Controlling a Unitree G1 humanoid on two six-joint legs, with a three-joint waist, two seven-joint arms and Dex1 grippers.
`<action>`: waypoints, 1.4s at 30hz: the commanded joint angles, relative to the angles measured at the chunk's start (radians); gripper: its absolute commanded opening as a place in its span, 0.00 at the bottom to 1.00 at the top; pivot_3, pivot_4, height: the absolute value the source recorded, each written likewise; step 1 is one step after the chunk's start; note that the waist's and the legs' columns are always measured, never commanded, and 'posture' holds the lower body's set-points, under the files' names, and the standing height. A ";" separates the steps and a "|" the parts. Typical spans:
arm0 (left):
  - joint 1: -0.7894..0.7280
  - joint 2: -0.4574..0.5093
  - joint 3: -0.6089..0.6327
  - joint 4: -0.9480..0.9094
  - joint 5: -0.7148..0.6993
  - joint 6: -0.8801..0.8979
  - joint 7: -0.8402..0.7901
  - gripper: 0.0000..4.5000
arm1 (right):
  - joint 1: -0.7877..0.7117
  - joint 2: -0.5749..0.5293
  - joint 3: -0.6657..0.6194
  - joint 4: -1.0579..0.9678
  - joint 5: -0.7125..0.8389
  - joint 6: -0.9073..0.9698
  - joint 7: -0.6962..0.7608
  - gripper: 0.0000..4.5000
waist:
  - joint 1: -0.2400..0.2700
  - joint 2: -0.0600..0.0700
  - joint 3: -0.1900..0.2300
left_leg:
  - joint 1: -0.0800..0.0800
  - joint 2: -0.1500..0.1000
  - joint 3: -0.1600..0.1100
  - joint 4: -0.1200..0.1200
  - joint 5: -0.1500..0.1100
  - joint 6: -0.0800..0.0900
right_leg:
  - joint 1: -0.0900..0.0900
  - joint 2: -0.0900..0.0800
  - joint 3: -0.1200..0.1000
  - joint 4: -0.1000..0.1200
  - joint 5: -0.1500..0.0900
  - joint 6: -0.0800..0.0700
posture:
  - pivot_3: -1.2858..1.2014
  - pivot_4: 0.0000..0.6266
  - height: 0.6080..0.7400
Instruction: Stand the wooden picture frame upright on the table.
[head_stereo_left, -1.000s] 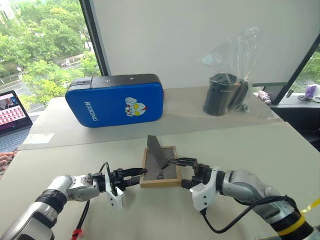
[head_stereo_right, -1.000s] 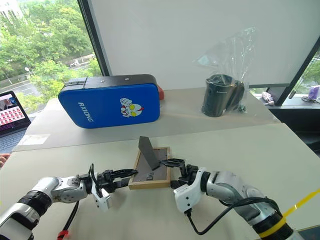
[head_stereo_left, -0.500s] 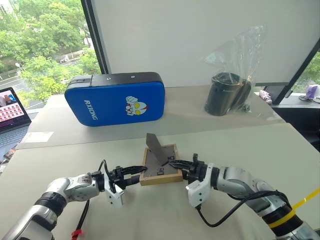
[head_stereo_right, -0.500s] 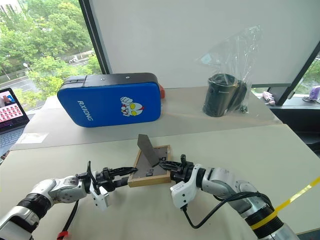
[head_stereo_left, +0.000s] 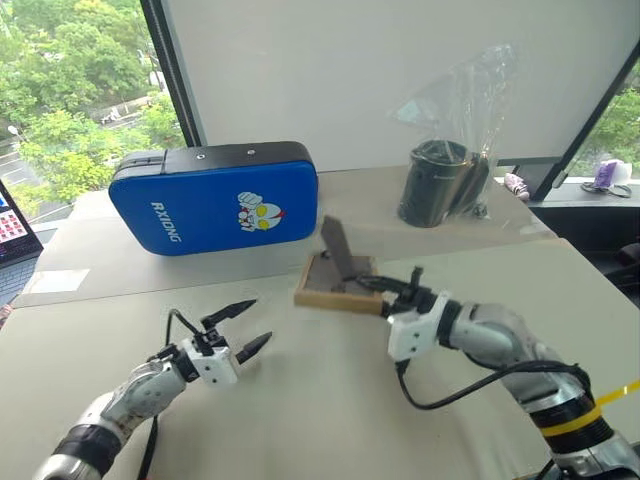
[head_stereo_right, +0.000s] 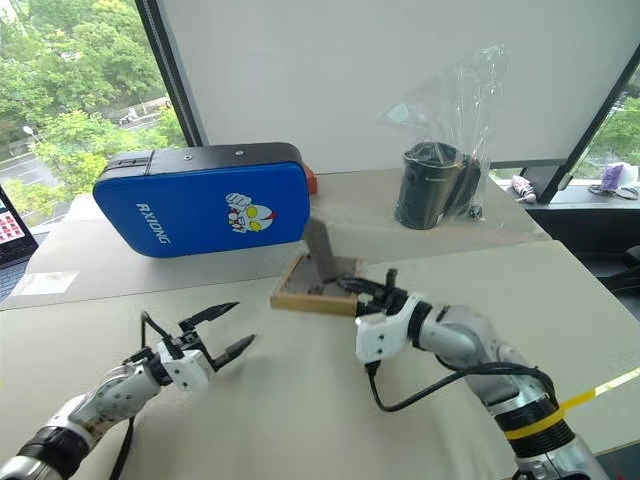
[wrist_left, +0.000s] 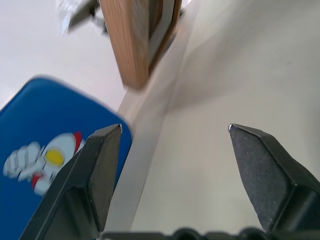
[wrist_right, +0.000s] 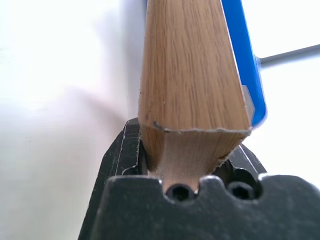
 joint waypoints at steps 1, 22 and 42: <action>0.125 -0.009 0.049 -0.137 -0.056 0.085 -0.042 0.82 | -0.128 -0.022 -0.116 -0.136 0.369 0.538 0.163 0.27 | 0.002 0.000 0.001 | 0.000 0.000 -0.001 0.000 -0.001 0.001 | 0.000 0.000 0.000 0.000 0.000 0.000 | 0.52 0.24 1.00; 0.248 -0.123 0.168 -0.445 -0.102 0.270 -0.178 0.82 | -0.321 -0.108 0.015 0.092 0.823 1.316 0.414 0.27 | 0.027 0.003 0.003 | -0.015 0.000 -0.002 0.004 0.000 -0.001 | -0.014 -0.001 -0.004 0.001 0.003 -0.002 | 0.52 0.24 1.00; 0.302 -0.282 0.279 -0.606 -0.391 0.767 -0.166 0.83 | 0.067 -0.297 -0.430 -0.265 0.898 1.408 0.219 0.78 | 0.041 0.003 0.003 | -0.016 0.000 -0.002 0.005 0.000 0.000 | -0.013 -0.001 -0.004 0.001 0.004 -0.002 | 0.52 0.24 1.00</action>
